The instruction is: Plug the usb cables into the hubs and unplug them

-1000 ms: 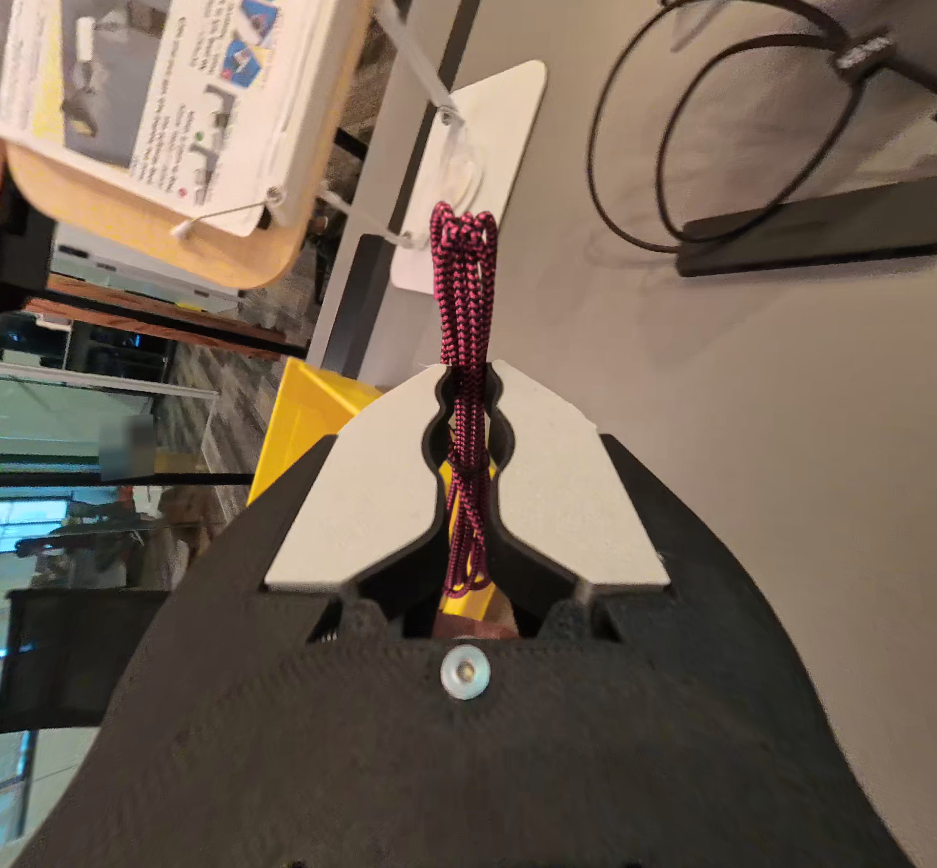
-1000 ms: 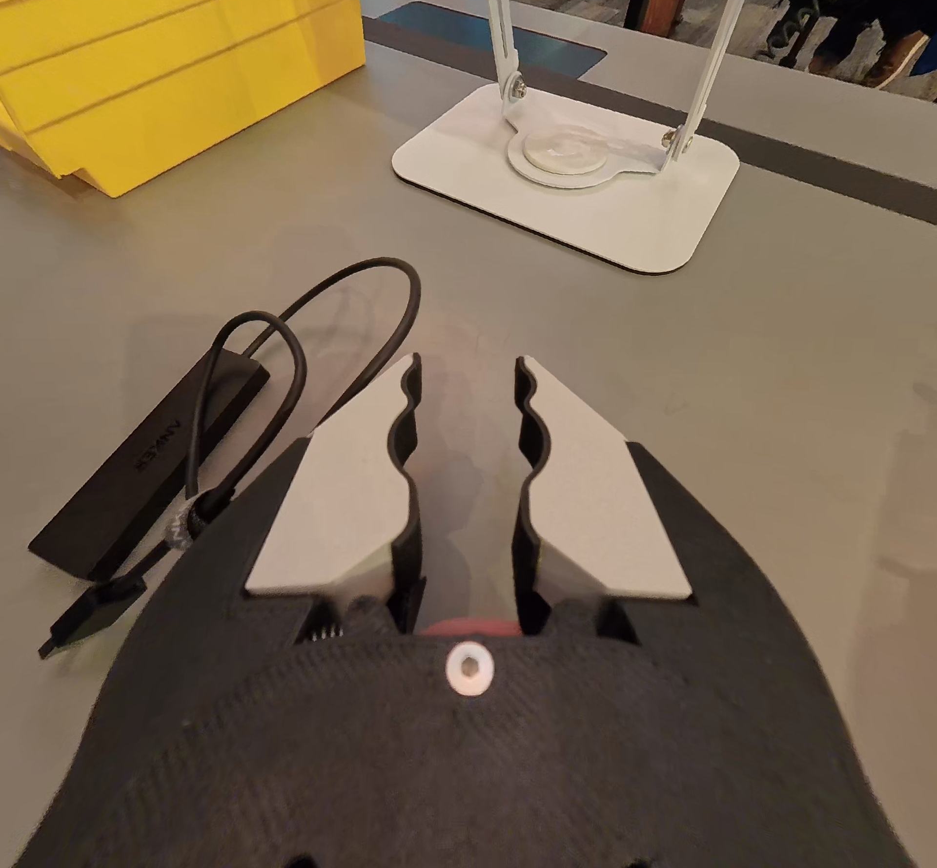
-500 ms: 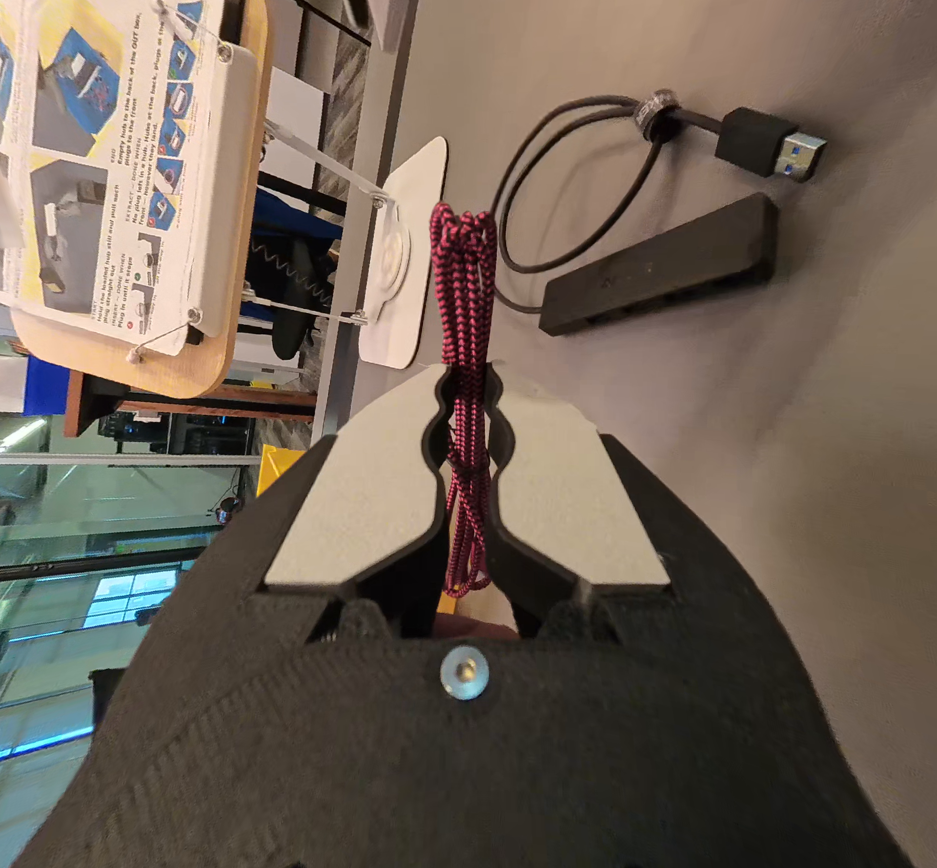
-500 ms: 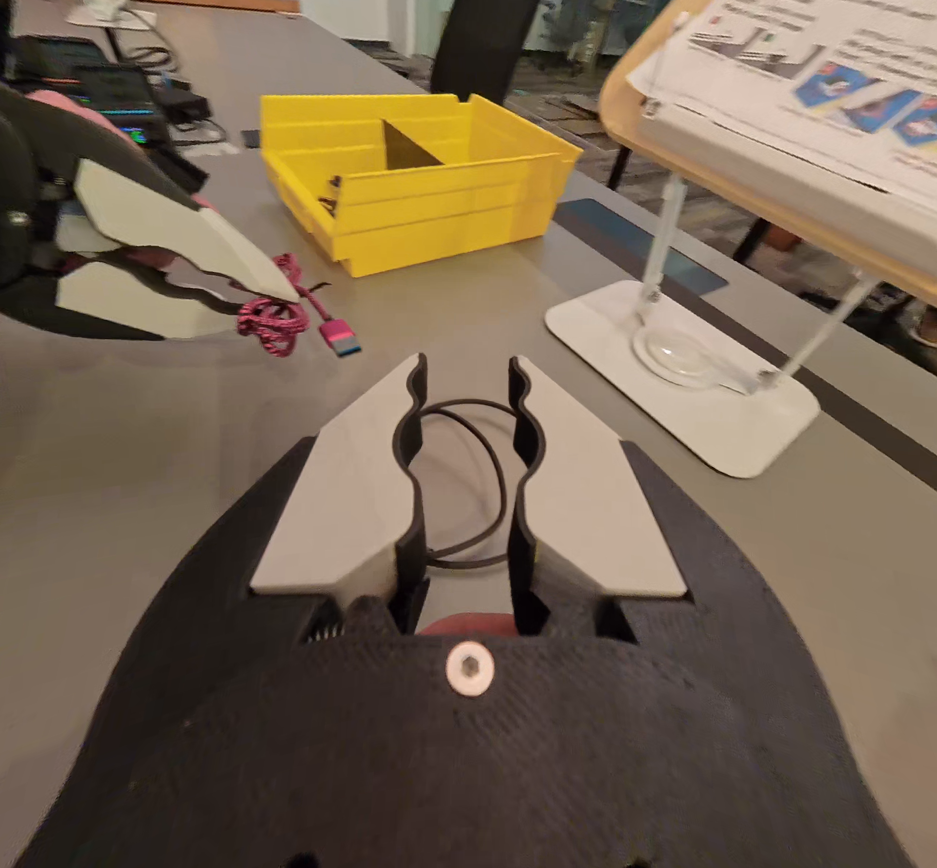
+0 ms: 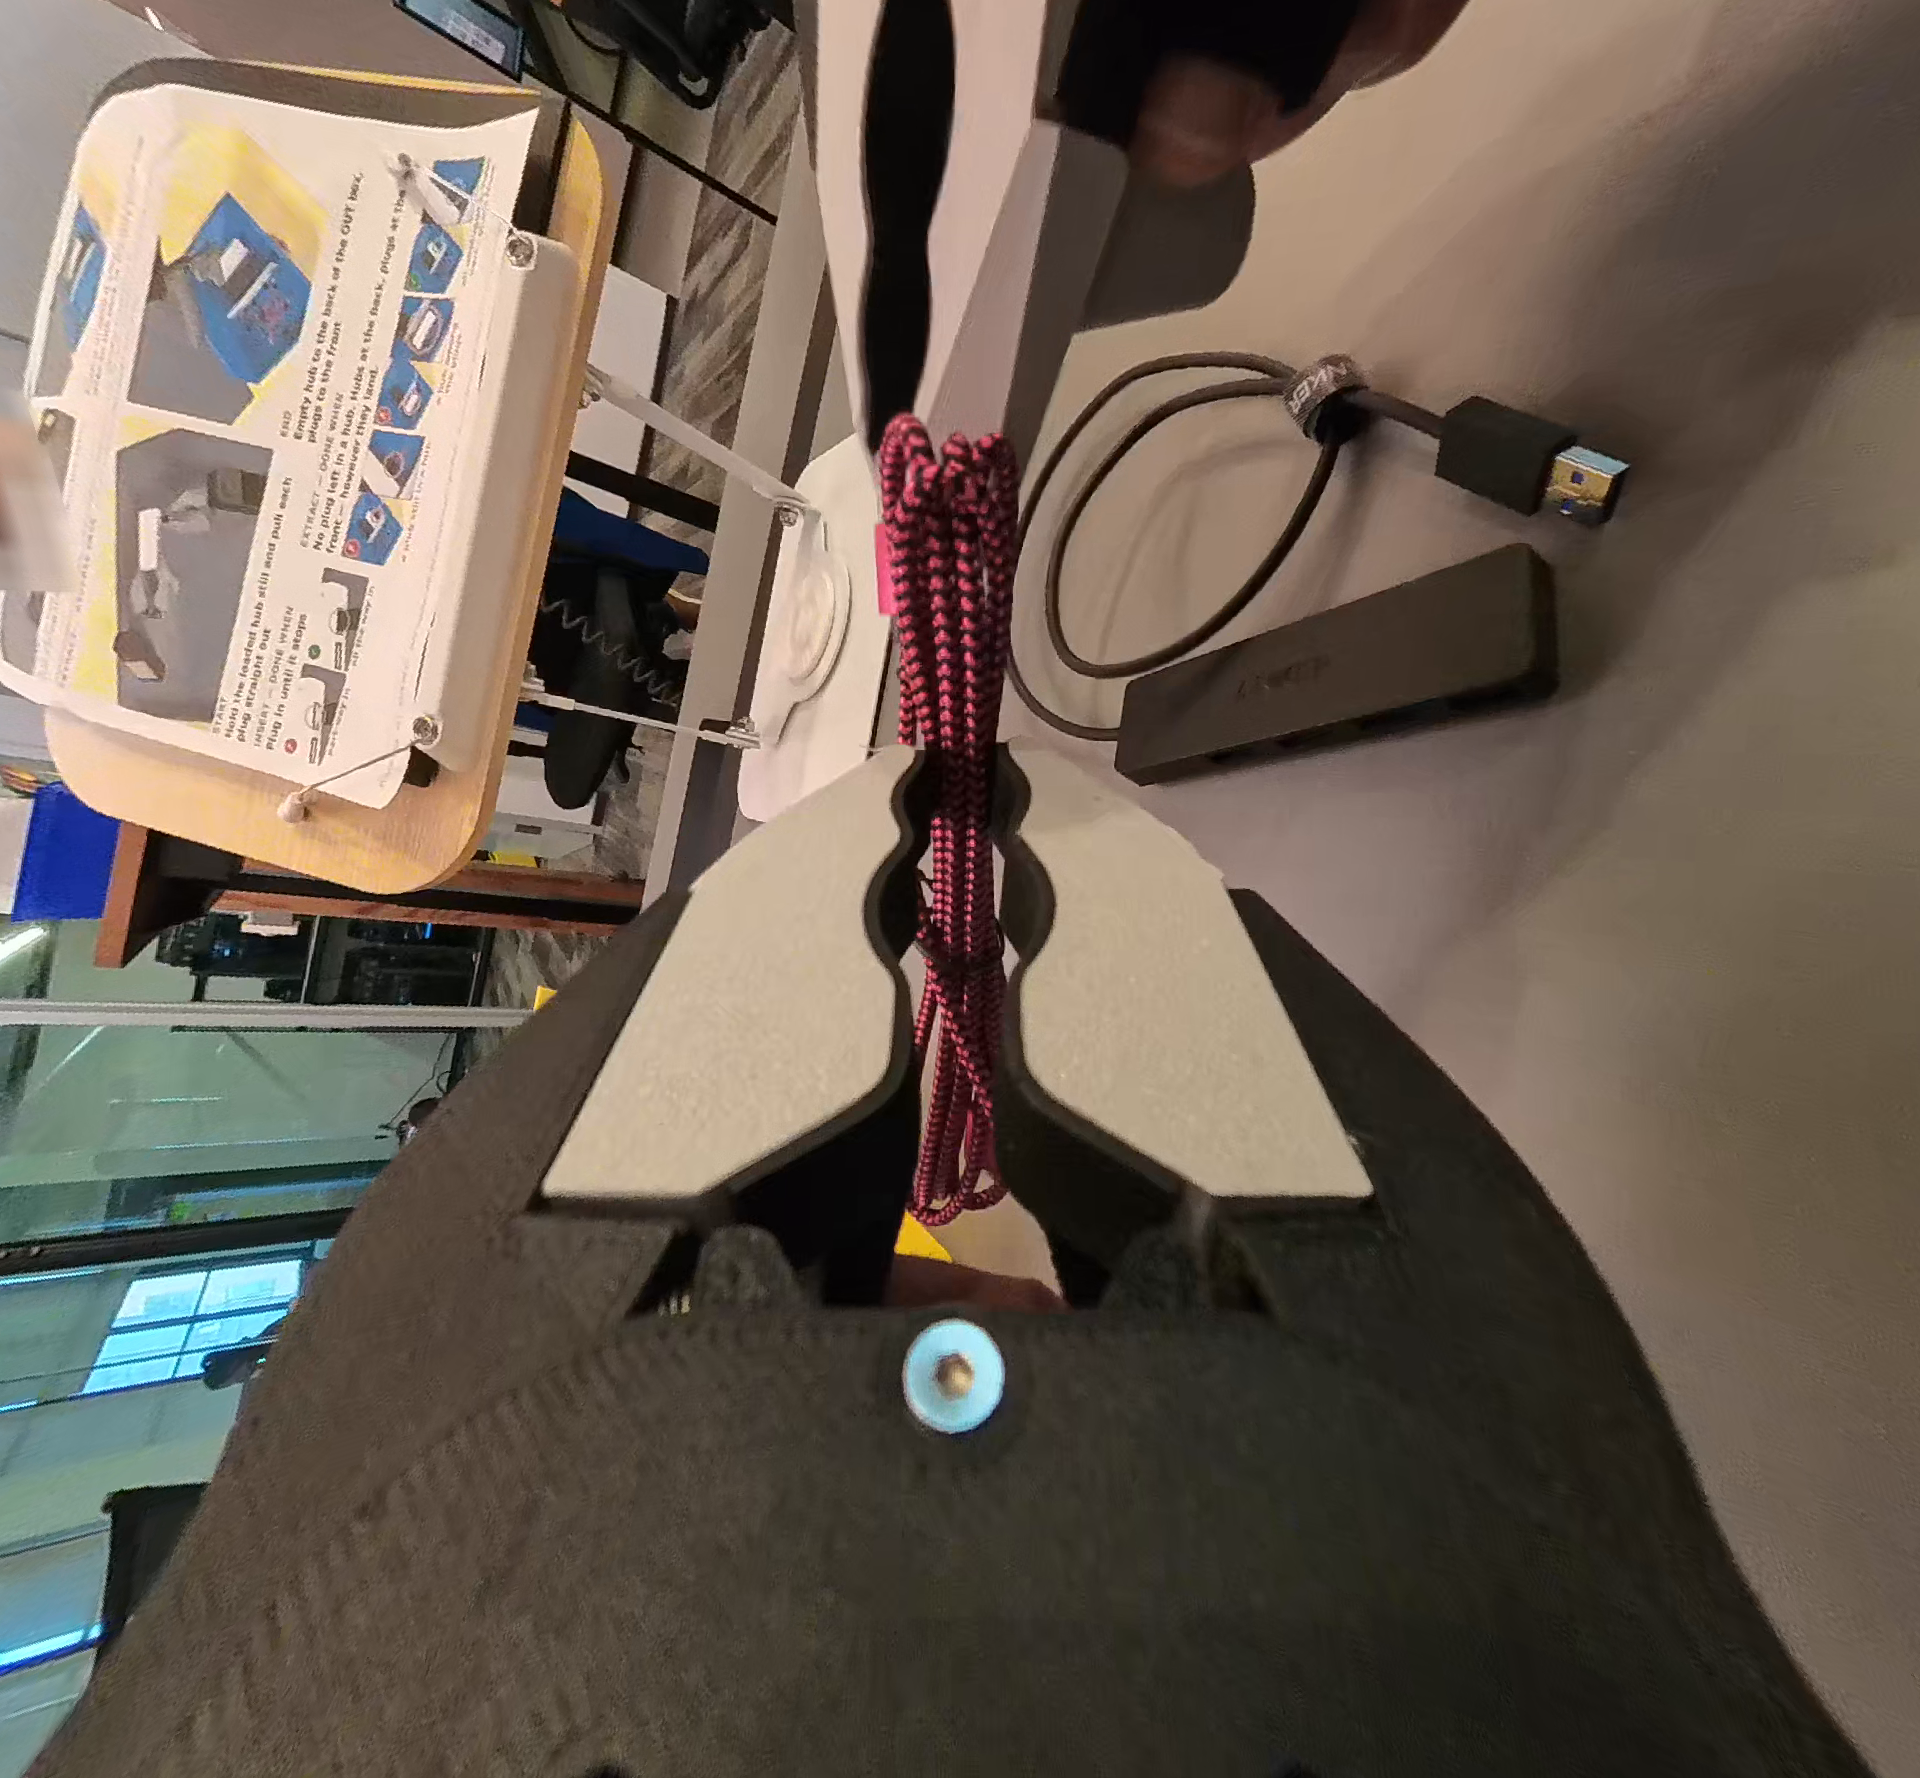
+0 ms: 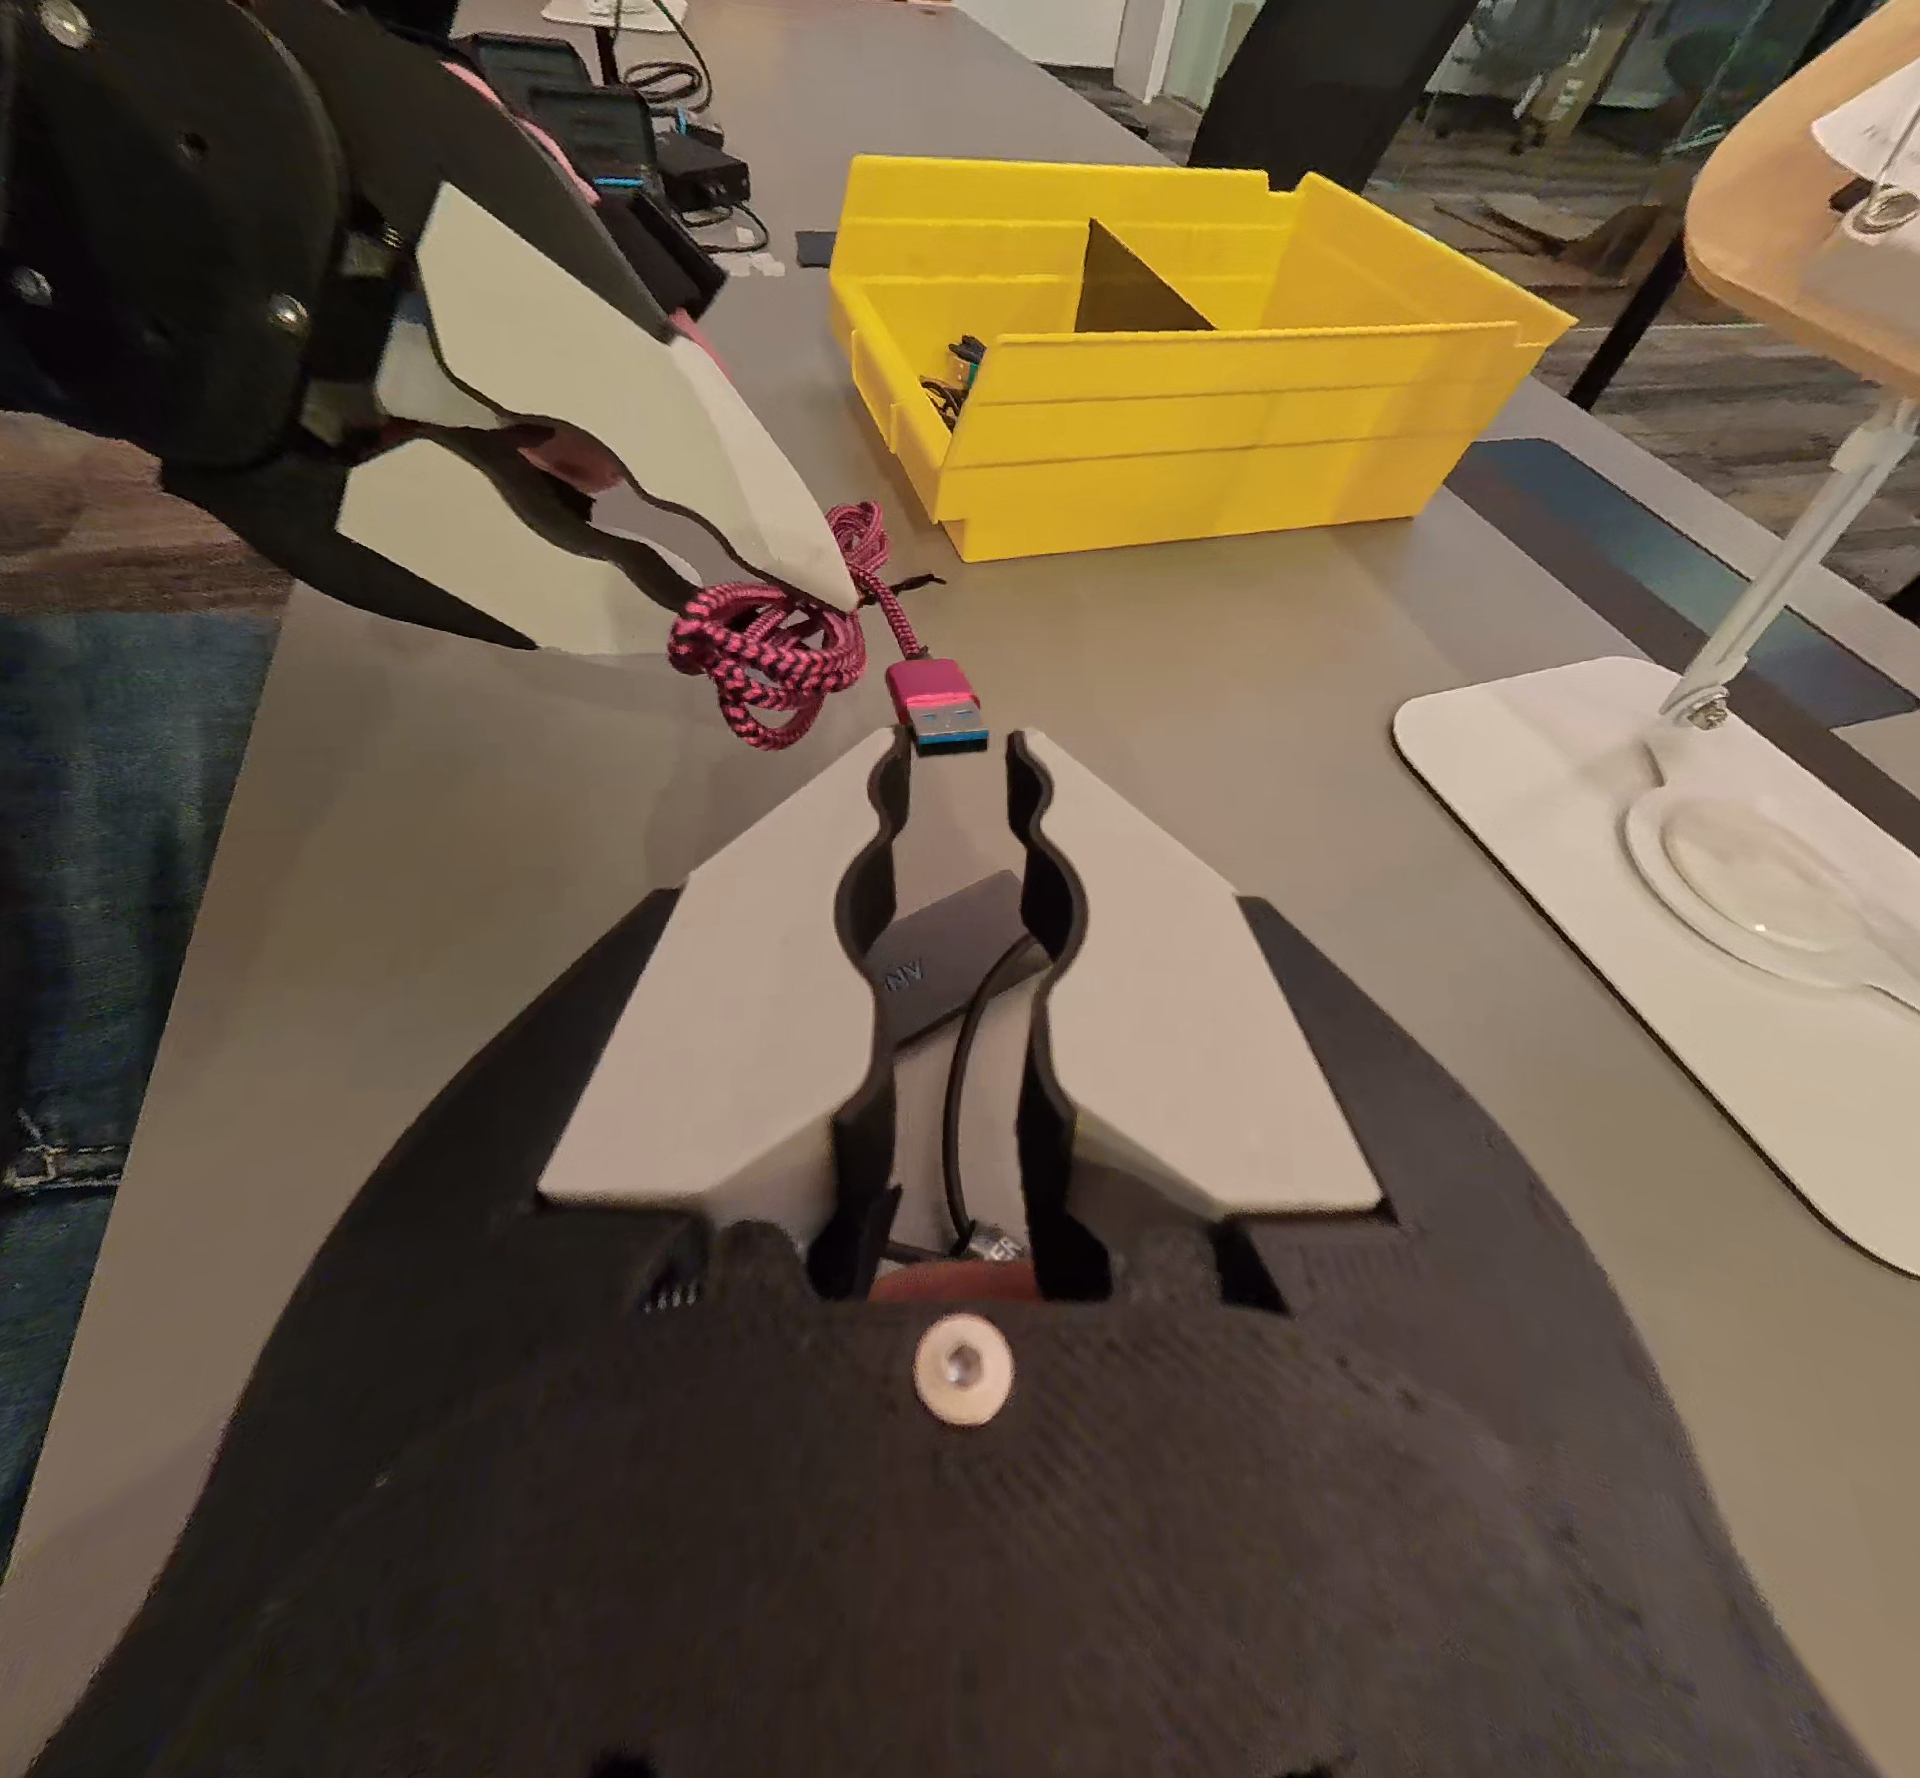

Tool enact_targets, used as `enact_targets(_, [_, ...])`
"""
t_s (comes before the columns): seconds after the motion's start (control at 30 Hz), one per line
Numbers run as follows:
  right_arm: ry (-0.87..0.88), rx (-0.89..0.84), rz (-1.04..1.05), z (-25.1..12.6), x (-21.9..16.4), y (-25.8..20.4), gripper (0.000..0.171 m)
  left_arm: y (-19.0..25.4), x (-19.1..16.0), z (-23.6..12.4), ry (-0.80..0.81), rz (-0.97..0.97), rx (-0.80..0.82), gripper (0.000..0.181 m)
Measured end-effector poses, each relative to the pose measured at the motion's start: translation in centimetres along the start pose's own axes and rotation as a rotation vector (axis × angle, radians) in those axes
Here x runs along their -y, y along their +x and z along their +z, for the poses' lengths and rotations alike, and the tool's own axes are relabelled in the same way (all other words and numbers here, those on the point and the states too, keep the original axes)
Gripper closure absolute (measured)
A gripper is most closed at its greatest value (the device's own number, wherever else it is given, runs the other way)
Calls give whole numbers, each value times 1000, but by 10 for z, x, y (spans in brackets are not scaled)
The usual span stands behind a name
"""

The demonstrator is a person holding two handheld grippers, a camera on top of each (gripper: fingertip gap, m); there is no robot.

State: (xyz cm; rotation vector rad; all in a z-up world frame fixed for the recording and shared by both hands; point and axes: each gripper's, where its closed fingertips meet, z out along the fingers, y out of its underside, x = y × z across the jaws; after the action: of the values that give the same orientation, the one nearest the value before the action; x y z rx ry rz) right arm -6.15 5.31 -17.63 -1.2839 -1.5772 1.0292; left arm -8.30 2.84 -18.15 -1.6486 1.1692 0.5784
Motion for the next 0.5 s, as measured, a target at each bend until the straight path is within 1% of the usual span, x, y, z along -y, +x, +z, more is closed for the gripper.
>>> enact_targets(0.03, [0, 9, 3, 0, 0, -1, 149, 1, -1, 1, -1, 2, -2, 171])
enact_targets(0.2, [5, 58, -1, -2, -1, -7, 148, 5, -3, 2, 2, 7, -25, 171])
enact_targets(0.23, [6, 66, -4, -2, -1, -8, 149, 6, -3, 2, 1, 7, -29, 171])
enact_targets(0.3, [-7, 77, 3, 0, -3, -9, 157, 6, -2, 2, 5, 6, -27, 171])
enact_targets(0.5, [-3, 98, 18, 0, -5, -10, 158, 8, -3, 2, 7, -1, -38, 171])
